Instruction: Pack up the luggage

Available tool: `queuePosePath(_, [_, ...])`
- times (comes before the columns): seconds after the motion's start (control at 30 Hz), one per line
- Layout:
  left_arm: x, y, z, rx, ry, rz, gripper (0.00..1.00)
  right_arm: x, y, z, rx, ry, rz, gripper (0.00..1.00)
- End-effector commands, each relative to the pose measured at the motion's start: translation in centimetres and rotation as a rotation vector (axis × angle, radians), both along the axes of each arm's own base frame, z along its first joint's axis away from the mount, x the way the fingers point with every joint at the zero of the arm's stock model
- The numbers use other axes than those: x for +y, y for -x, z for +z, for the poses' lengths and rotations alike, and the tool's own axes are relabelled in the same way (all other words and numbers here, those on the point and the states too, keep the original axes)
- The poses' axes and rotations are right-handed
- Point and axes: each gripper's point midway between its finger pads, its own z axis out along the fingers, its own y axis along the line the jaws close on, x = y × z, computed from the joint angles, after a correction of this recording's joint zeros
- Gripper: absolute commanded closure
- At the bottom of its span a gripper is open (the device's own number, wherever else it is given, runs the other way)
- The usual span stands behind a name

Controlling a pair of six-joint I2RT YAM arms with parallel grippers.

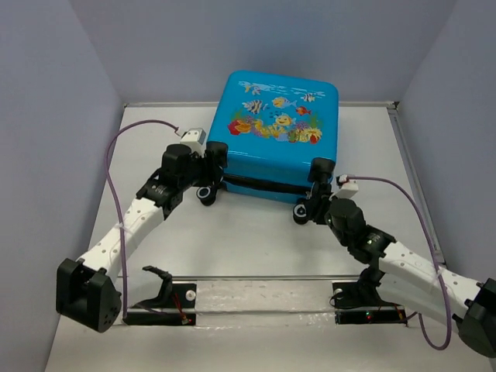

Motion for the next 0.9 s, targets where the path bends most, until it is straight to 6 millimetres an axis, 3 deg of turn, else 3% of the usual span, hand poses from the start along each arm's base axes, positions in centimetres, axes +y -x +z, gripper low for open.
queuePosePath(0.0, [-3.1, 5.0, 1.0, -0.004, 0.081, -0.142, 0.94, 0.2, -2.6, 2.8, -0.048, 0.028, 0.070, 0.52])
queuePosePath(0.07, [-3.6, 6.1, 1.6, -0.021, 0.098, -0.161, 0.94, -0.5, -4.0, 3.9, -0.082, 0.023, 0.062, 0.52])
queuePosePath(0.1, [-4.2, 7.0, 1.4, -0.005, 0.114, -0.177, 0.94, -0.4, -4.7, 5.2, -0.117, 0.011, 0.067, 0.52])
queuePosePath(0.2, [-5.3, 9.1, 1.6, 0.003, 0.163, -0.206, 0.94, 0.4, -6.0, 6.4, -0.156, 0.030, 0.160, 0.53])
queuePosePath(0.4, [-6.4, 11.4, 2.4, 0.000, 0.263, -0.255, 0.94, 0.6, -7.4, 6.7, -0.207, 0.064, 0.259, 0.53])
queuePosePath(0.43, [-6.7, 11.6, 2.5, 0.005, 0.280, -0.264, 0.94, 0.1, -7.1, 5.7, -0.197, 0.070, 0.243, 0.53])
queuePosePath(0.53, [-7.3, 11.7, 3.7, -0.015, 0.315, -0.283, 0.94, -0.1, -6.3, 5.7, -0.242, 0.026, 0.230, 0.50])
queuePosePath(0.6, [-7.5, 11.3, 5.4, -0.046, 0.346, -0.276, 0.94, -0.5, -5.4, 4.3, -0.268, -0.021, 0.210, 0.47])
queuePosePath(0.63, [-7.5, 11.2, 6.0, -0.057, 0.357, -0.270, 0.94, -0.7, -4.6, 2.2, -0.243, -0.040, 0.209, 0.46])
queuePosePath(0.67, [-7.5, 11.1, 6.7, -0.070, 0.366, -0.265, 0.94, -0.7, -4.6, 3.3, -0.318, -0.073, 0.207, 0.45])
queuePosePath(0.8, [-7.3, 10.5, 10.4, -0.143, 0.411, -0.243, 0.94, -1.4, -4.7, 3.0, -0.343, -0.057, 0.173, 0.45])
queuePosePath(0.87, [-7.2, 10.4, 11.2, -0.160, 0.419, -0.236, 0.94, -2.2, -5.2, 3.4, -0.362, -0.045, 0.129, 0.45])
